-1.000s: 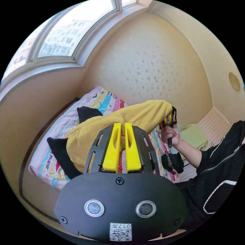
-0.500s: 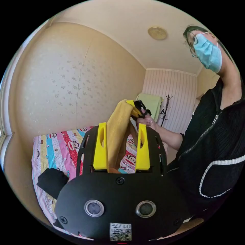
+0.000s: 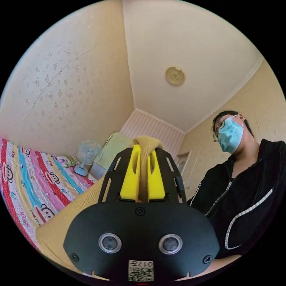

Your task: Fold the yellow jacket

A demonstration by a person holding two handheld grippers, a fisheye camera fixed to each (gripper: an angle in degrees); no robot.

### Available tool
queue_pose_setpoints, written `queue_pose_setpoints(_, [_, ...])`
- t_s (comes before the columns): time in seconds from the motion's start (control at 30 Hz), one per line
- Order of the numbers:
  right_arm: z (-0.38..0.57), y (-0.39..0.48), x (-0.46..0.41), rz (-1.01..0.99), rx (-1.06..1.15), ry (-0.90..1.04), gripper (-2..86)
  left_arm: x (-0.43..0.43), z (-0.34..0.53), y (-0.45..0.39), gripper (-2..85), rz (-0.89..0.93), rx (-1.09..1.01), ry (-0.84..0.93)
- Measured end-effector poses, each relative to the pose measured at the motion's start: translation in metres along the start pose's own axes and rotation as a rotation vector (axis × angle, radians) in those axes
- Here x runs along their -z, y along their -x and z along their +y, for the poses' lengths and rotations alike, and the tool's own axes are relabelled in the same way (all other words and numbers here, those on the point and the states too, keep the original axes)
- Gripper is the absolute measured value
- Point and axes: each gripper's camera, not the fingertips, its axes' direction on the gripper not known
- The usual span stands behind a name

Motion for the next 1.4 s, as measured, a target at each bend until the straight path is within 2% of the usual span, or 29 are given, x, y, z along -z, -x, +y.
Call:
queue_pose_setpoints(0.1, [0.019,0.018,0.051,0.213,0.000,-0.084,7.9,-0.004,-0.030,-0.007,0.6,0.102,-0.024,-0.072])
queue_pose_setpoints(0.17, [0.038,0.019,0.068,0.320,-0.051,-0.105,12.8,-0.007,-0.048,-0.012,0.5,0.153,-0.034,-0.125])
queue_pose_setpoints(0.27, [0.061,0.014,0.056,0.297,-0.076,-0.136,20.4,-0.015,-0.073,-0.016,0.4,0.185,-0.035,-0.189])
queue_pose_setpoints(0.37, [0.077,0.011,0.019,0.225,-0.042,-0.180,23.4,-0.028,-0.088,-0.016,0.5,0.226,-0.030,-0.214])
queue_pose_setpoints(0.5, [0.075,-0.004,-0.027,0.237,-0.074,-0.229,23.8,-0.038,-0.089,-0.015,0.7,0.264,0.019,-0.243])
queue_pose_setpoints(0.63, [0.042,-0.030,-0.074,0.305,-0.102,-0.133,20.8,-0.027,-0.080,-0.020,0.9,0.237,0.049,-0.230])
queue_pose_setpoints(0.7, [0.027,-0.034,-0.087,0.330,-0.069,-0.121,15.7,-0.010,-0.074,-0.027,1.2,0.184,0.058,-0.221])
queue_pose_setpoints(0.77, [0.004,-0.041,-0.106,0.179,-0.050,-0.029,6.4,0.006,-0.070,-0.033,1.5,0.141,0.065,-0.214])
queue_pose_setpoints(0.83, [-0.013,-0.043,-0.116,0.138,-0.121,0.004,3.9,0.025,-0.067,-0.041,2.0,0.089,0.061,-0.212])
queue_pose_setpoints(0.9, [-0.026,-0.031,-0.117,0.178,-0.094,-0.068,3.2,0.054,-0.064,-0.053,3.3,0.004,0.046,-0.211])
queue_pose_setpoints(0.97, [-0.046,-0.014,-0.101,0.073,-0.048,-0.281,2.5,0.078,-0.060,-0.064,4.2,-0.120,0.051,-0.189])
queue_pose_setpoints(1.03, [-0.064,-0.004,-0.092,-0.002,-0.023,-0.379,2.1,0.098,-0.056,-0.077,5.4,-0.310,0.054,-0.111])
queue_pose_setpoints(1.07, [-0.080,0.006,-0.093,-0.001,0.003,-0.370,1.9,0.104,-0.054,-0.085,6.2,-0.445,0.042,0.001])
queue_pose_setpoints(1.1, [-0.089,0.011,-0.096,0.010,0.014,-0.340,1.8,0.104,-0.051,-0.092,6.9,-0.570,0.027,0.147])
queue_pose_setpoints(1.23, [-0.139,0.049,-0.157,0.152,0.073,-0.093,1.2,0.106,-0.027,-0.096,5.2,-0.782,0.076,0.361])
queue_pose_setpoints(1.27, [-0.148,0.054,-0.179,0.145,0.081,-0.045,1.2,0.116,-0.018,-0.094,7.0,-0.752,0.120,0.296])
queue_pose_setpoints(1.3, [-0.152,0.056,-0.190,0.136,0.082,-0.022,1.1,0.132,-0.009,-0.094,7.9,-0.650,0.149,0.148])
queue_pose_setpoints(1.4, [-0.169,0.059,-0.251,0.155,0.080,0.126,0.9,0.146,0.011,-0.092,7.6,-0.366,0.098,-0.191])
